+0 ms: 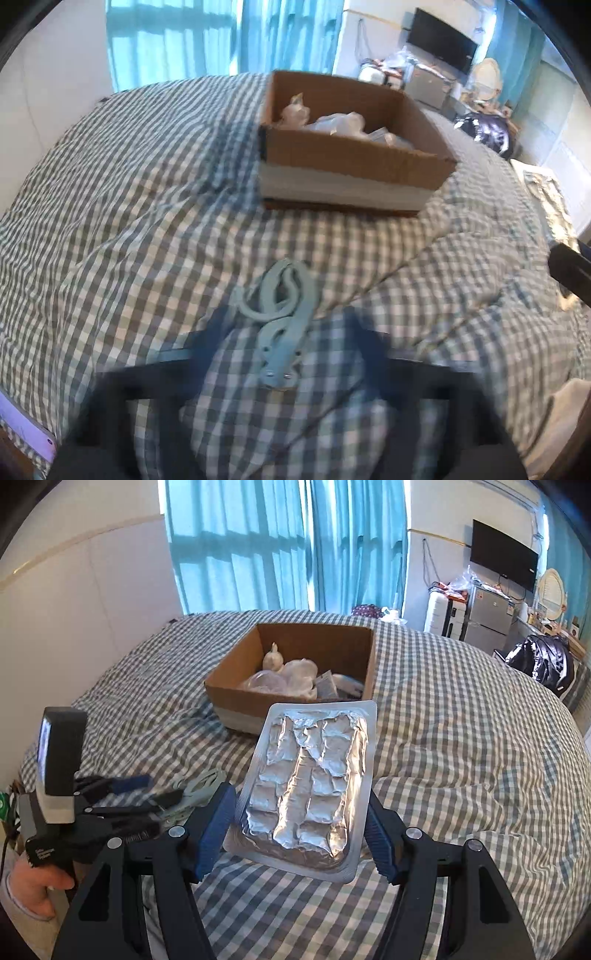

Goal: Organize objects
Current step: 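Grasp the foil blister tray with the right gripper while the left grasps the green hanger, then lift the hanger and foil tray over the box and release both inside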

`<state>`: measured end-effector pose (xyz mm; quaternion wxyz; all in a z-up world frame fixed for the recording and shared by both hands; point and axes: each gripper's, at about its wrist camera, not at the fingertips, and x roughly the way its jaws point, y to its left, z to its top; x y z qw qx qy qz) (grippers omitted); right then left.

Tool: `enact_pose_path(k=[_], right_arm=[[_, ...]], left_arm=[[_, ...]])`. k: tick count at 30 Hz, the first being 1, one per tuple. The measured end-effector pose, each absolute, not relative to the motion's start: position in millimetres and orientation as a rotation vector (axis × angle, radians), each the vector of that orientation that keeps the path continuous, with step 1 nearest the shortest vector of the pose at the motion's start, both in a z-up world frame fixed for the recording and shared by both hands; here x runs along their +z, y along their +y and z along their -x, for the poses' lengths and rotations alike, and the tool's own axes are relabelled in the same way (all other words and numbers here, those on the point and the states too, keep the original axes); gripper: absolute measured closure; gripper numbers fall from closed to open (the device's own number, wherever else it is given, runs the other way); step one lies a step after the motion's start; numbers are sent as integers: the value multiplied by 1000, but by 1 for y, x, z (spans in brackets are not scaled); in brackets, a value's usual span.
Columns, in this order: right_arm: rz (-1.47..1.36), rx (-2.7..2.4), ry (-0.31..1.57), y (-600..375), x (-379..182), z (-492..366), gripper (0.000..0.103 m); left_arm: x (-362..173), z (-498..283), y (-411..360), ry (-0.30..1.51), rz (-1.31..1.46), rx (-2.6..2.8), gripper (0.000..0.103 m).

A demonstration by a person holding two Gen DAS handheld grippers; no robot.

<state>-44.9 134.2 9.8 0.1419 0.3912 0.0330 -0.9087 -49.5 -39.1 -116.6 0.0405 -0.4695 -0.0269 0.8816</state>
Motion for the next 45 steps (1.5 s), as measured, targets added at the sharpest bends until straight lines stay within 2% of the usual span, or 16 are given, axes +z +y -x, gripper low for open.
enact_pose_path(k=[5, 7, 8, 12, 13, 15, 17, 20, 21, 33, 45], right_arm=[[-1183, -2591, 101, 132, -14, 60, 36], [-1201, -2581, 93, 133, -22, 65, 36], [-1212, -2574, 89, 133, -28, 69, 36], [-1249, -2556, 76, 137, -44, 80, 36], [-1253, -2553, 71, 137, -45, 81, 36], [-1266, -2547, 56, 140, -50, 85, 36], [-1275, -2547, 47, 142, -55, 87, 36], [-1285, -2543, 47, 144, -58, 85, 36], [-1286, -2544, 48, 145, -58, 84, 36], [-1169, -2584, 76, 139, -13, 60, 36], [-930, -2671, 94, 134, 79, 100, 36]], left_arm=[[-143, 60, -42, -118, 1486, 2665, 20], [-154, 66, -38, -96, 1505, 2655, 28], [-158, 70, -35, -77, 1514, 2643, 39], [-176, 88, -26, 38, 1571, 2641, 45], [-179, 91, -27, 37, 1585, 2637, 48], [-187, 97, -34, -38, 1607, 2619, 60], [-188, 100, -41, -119, 1605, 2614, 66], [-182, 95, -41, -93, 1575, 2636, 83], [-178, 91, -40, -63, 1559, 2655, 84], [-108, 56, -31, -102, 1356, 2689, 86], [-10, 112, -16, -85, 1110, 2736, 86]])
